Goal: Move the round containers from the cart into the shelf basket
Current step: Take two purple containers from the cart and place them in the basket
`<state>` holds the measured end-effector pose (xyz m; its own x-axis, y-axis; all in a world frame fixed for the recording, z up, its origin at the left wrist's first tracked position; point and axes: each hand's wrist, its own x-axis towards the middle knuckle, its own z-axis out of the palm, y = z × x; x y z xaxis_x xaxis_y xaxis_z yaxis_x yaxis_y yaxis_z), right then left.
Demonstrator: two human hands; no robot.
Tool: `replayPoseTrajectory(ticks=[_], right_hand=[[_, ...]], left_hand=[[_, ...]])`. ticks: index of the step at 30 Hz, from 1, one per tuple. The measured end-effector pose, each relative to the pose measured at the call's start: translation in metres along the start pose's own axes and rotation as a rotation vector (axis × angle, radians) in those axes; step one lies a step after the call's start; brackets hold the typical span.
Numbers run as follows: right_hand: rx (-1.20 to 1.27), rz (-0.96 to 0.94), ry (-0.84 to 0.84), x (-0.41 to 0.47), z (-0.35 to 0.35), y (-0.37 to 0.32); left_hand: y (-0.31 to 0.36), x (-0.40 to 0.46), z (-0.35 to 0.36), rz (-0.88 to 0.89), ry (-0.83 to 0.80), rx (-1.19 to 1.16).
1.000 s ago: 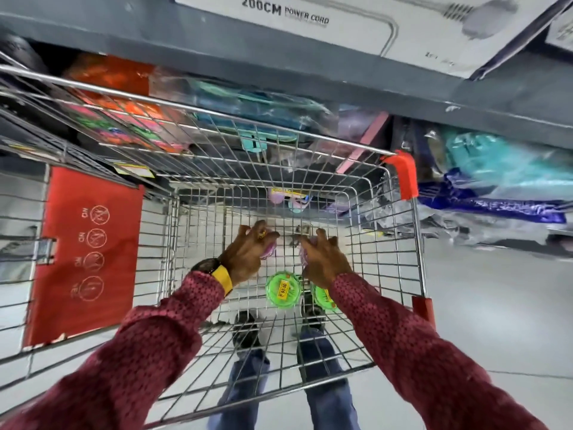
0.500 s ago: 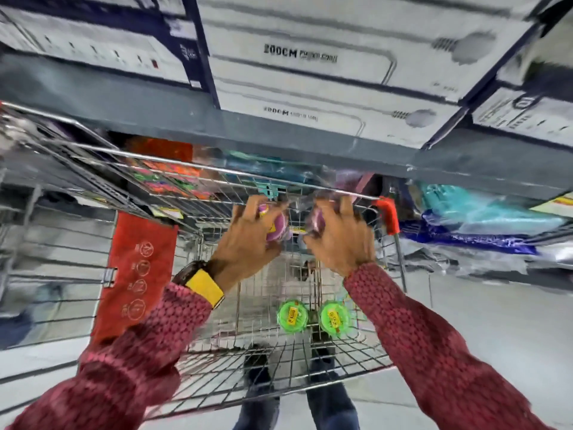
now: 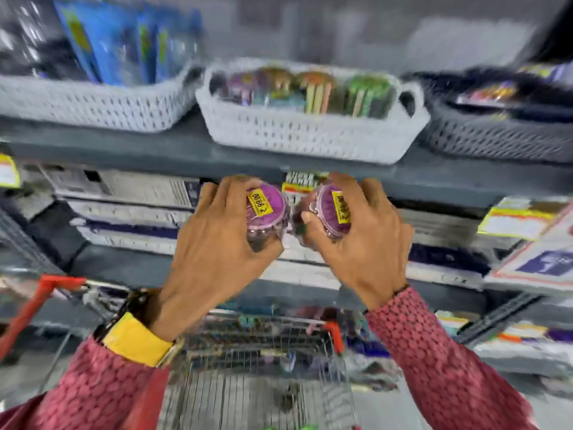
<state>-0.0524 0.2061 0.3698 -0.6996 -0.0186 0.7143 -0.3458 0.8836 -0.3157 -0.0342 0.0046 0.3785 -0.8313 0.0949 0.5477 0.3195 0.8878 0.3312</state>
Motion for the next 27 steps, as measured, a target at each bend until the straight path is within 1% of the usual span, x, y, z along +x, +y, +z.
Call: replayPoseTrajectory(ticks=[4, 7, 10, 12, 14, 16, 19, 24, 27], right_hand=[[-0.005, -0.031, 0.125, 0.056, -0.049, -0.001], [-0.013, -0.03, 0.154, 0.094, -0.076, 0.005], [-0.017, -0.017, 0.155, 0.121, -0.092, 0.018], [-0.012, 0.001, 0.177, 0.133, -0.096, 0.025], [0.0, 0.015, 0.192, 0.142, -0.098, 0.035], [0.024, 0.028, 0.174, 0.149, -0.097, 0.045], [0.05, 0.041, 0.116, 0.154, -0.087, 0.056], [0.095, 0.025, -0.011, 0.163, -0.064, 0.063], [0.08, 0.032, -0.136, 0.171, -0.044, 0.059]], left_hand=[[0.038, 0.049, -0.052, 0.055, 0.061, 0.013], [0.064, 0.093, -0.075, 0.075, 0.071, -0.053], [0.083, 0.142, -0.079, 0.089, 0.096, -0.143], [0.088, 0.173, -0.07, 0.073, 0.096, -0.178], [0.09, 0.203, -0.053, 0.026, 0.036, -0.205], [0.087, 0.228, -0.031, -0.017, -0.077, -0.209], [0.072, 0.245, -0.001, -0.056, -0.208, -0.122], [0.039, 0.251, 0.022, -0.079, -0.324, 0.034], [0.027, 0.25, 0.02, -0.078, -0.375, 0.076]])
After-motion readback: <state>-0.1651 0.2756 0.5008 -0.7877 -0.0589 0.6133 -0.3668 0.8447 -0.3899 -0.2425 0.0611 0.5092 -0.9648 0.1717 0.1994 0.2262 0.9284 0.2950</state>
